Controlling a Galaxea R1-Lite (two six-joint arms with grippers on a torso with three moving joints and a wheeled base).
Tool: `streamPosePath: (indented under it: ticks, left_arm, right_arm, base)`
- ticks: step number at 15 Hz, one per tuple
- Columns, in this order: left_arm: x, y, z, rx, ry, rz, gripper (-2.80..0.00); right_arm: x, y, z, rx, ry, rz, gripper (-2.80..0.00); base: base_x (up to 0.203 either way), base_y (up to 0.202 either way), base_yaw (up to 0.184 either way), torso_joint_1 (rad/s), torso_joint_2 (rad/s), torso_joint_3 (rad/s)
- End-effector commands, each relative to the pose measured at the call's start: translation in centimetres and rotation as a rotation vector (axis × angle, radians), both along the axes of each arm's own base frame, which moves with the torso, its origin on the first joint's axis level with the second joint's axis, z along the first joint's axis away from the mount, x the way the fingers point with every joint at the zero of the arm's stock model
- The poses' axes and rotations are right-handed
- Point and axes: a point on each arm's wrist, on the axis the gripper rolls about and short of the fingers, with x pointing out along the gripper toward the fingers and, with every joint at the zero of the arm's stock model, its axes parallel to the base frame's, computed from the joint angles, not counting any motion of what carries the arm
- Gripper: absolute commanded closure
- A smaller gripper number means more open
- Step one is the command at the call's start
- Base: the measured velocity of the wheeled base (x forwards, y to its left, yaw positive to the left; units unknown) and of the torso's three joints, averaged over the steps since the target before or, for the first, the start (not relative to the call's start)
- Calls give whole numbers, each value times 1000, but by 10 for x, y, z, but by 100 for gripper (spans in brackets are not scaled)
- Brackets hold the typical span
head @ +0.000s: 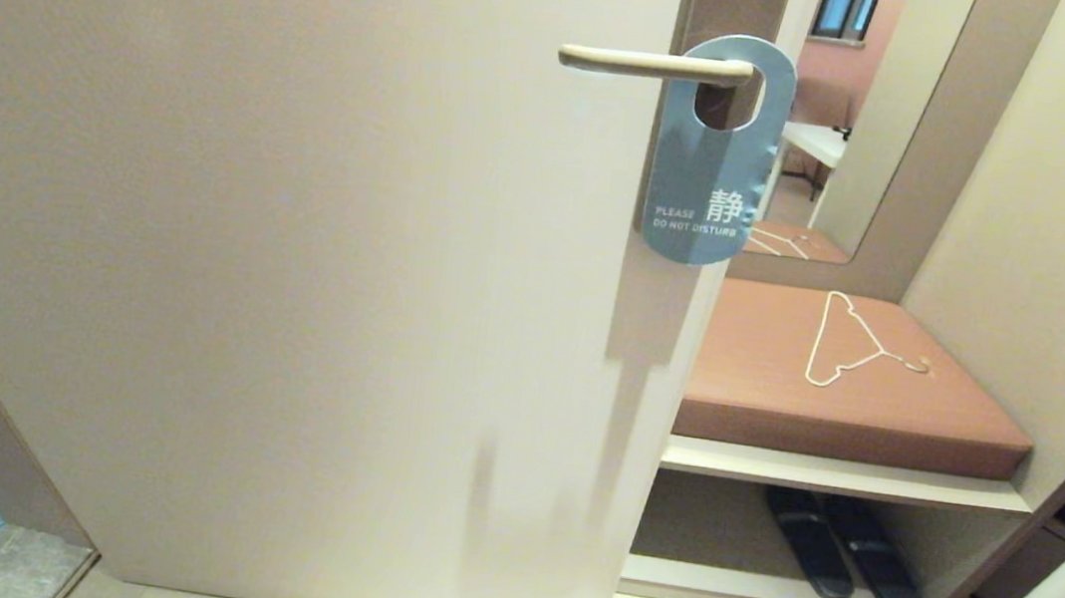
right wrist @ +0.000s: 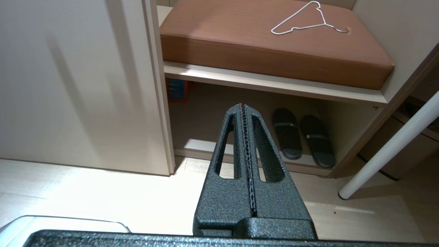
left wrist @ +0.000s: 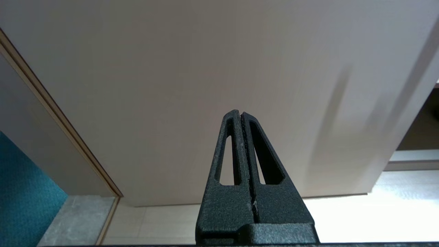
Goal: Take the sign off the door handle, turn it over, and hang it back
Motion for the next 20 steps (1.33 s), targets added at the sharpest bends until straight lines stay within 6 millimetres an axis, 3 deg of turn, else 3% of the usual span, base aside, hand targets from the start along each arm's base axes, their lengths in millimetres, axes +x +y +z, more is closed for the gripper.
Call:
streamPosePath:
  ticks: [1, 20]
  left_arm:
    - [-1, 0, 0, 3, -18, -2, 0]
    - [-1, 0, 0, -92, -22, 11, 0]
  right_arm:
    - [0, 0, 0, 0, 2, 1, 0]
    - [0, 0, 0, -2, 2, 1, 0]
  base:
    - [0, 0, 0, 0, 0, 0]
    - [0, 0, 0, 0, 0, 0]
